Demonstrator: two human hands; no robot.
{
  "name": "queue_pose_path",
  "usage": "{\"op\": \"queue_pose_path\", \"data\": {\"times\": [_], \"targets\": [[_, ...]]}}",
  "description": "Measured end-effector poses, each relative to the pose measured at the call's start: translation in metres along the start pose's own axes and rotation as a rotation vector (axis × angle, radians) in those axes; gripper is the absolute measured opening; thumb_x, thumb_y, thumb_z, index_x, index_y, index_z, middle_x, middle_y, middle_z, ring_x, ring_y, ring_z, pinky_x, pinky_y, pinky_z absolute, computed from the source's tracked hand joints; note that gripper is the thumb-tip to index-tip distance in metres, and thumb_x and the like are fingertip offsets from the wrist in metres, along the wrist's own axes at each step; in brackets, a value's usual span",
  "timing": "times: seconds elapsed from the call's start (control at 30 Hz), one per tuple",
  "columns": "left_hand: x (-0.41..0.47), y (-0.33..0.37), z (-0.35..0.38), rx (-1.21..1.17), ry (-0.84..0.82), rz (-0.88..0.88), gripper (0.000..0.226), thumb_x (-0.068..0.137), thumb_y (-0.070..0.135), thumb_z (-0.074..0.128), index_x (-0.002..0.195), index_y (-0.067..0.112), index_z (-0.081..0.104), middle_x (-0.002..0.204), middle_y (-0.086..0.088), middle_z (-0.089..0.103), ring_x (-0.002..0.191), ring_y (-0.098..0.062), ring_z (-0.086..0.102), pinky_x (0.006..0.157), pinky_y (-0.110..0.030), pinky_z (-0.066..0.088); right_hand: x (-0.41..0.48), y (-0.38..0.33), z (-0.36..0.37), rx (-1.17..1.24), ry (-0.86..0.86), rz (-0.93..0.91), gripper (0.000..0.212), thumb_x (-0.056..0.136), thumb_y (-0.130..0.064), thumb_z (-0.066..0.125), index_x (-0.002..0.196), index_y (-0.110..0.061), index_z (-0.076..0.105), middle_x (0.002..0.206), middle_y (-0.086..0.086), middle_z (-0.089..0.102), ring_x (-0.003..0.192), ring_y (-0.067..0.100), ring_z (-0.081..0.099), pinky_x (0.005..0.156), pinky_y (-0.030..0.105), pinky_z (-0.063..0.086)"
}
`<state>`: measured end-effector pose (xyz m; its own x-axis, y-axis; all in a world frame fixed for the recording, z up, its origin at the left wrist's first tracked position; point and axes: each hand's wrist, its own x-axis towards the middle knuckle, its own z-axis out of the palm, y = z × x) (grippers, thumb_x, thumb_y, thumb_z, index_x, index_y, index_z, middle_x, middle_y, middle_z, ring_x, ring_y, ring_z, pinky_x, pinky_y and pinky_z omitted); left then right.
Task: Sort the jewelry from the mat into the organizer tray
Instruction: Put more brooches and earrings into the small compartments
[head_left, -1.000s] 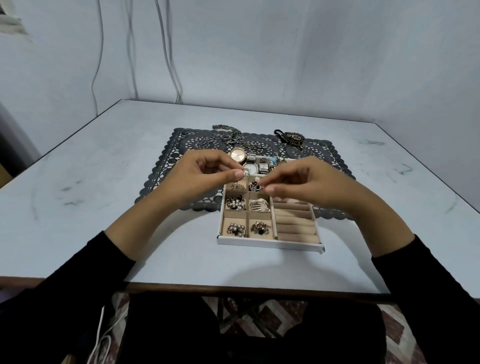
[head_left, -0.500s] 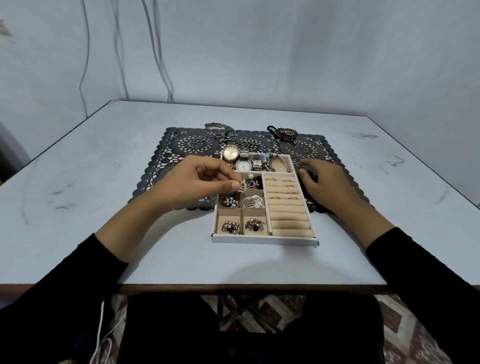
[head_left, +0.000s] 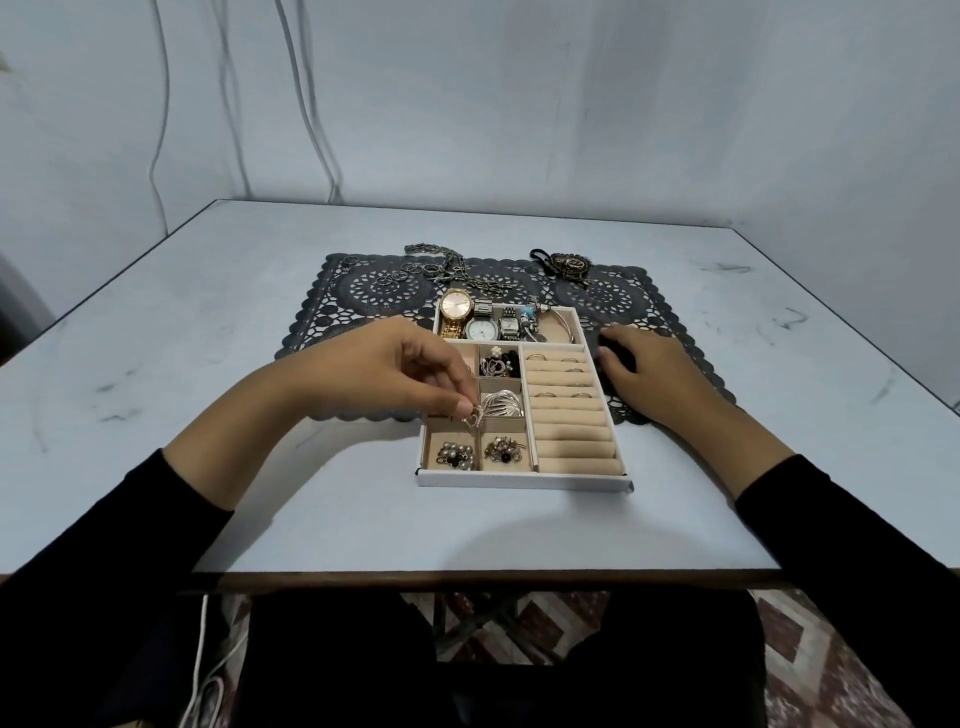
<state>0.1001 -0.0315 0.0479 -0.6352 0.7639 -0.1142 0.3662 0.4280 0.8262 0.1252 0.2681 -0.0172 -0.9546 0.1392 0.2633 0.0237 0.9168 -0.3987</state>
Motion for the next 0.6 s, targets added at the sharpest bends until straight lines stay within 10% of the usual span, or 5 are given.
{"op": "queue_pose_path", "data": {"times": [0.27,0.43,0.6], "targets": [[0.0019,0.0034,-0.0034,0.19,-0.13,-0.039,0.005,0.083,0.027,0.077,0.088,0.029,0.076,0.084,-0.005,0.073,0.051,-0.021,0.044,0.04,-0.025,0.03,-0.001,0.0006,-0.0018,0.005,0.0,-0.01,0.038,0.096,-0.026,0.051,0.13,-0.011,0.056,0.131,0.007,0.059,0.121,0.024,0.053,0.098,0.029,0.037],[0.0034,0.0001,-0.0062,0.341,-0.226,-0.019,0.035,0.069,0.062,0.072,0.095,0.039,0.075,0.093,0.001,0.073,0.09,-0.047,0.063,0.079,-0.068,0.048,-0.0004,0.0023,-0.0009,0.013,0.001,-0.019,0.037,0.096,-0.026,0.05,0.13,-0.011,0.056,0.13,0.007,0.06,0.12,0.024,0.054,0.098,0.03,0.038],[0.0071,0.0005,-0.0057,0.354,-0.21,-0.013,0.034,0.065,0.061,0.074,0.094,0.042,0.076,0.09,-0.002,0.071,0.082,-0.046,0.063,0.06,-0.061,0.049,0.0003,0.0038,0.0001,0.013,0.005,-0.02,0.037,0.096,-0.026,0.051,0.13,-0.011,0.056,0.129,0.006,0.061,0.119,0.023,0.054,0.097,0.028,0.038]]}}
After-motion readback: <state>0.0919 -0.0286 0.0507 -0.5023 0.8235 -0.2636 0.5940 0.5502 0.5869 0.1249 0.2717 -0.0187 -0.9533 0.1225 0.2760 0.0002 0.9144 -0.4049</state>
